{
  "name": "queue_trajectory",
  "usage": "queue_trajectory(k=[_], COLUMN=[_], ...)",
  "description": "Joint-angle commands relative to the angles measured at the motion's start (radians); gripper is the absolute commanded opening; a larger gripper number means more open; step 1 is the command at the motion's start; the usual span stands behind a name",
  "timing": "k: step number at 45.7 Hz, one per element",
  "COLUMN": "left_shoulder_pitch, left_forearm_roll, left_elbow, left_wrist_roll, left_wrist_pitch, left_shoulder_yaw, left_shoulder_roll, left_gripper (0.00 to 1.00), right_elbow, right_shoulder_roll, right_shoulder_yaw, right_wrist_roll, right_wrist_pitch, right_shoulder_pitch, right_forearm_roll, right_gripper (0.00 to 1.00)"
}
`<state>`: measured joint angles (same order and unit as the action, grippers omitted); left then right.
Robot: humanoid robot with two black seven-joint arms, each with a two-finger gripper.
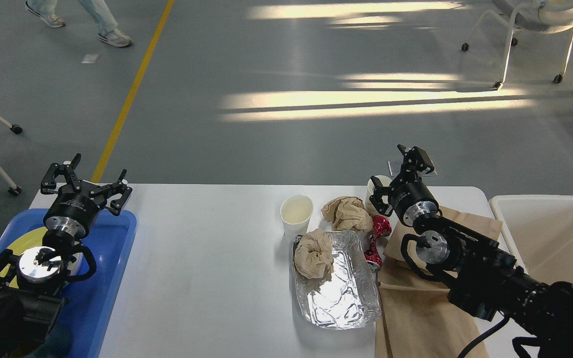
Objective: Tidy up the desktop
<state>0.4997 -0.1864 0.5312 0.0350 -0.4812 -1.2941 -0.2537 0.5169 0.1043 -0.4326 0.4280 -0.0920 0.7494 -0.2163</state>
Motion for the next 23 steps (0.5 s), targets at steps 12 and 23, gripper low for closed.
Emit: queue_trajectory(k=[12,23], left_shoulder_pitch=[-0.056,-0.053], left_forearm_roll=[0.001,-0.001], left_elbow=[0.0,0.0], left_wrist_roll=[0.017,0.005], left_wrist_pitch=[-0.142,-0.157], left_shoulder_yaw=[0.003,0.012], left_shoulder_roll=[-0.003,0.011], left_gripper=[0.96,0.96], right_elbow=[0.0,0.0], right_shoulder_roll=[0.0,0.0], right_shoulder_yaw=[0.0,0.0], right_wrist_roll=[0.0,0.0], right_wrist_pitch=[0.0,0.0], right_shoulder_pitch=[-0.001,-0.001], right_forearm_roll=[0.0,0.0], right_gripper=[1.0,1.0])
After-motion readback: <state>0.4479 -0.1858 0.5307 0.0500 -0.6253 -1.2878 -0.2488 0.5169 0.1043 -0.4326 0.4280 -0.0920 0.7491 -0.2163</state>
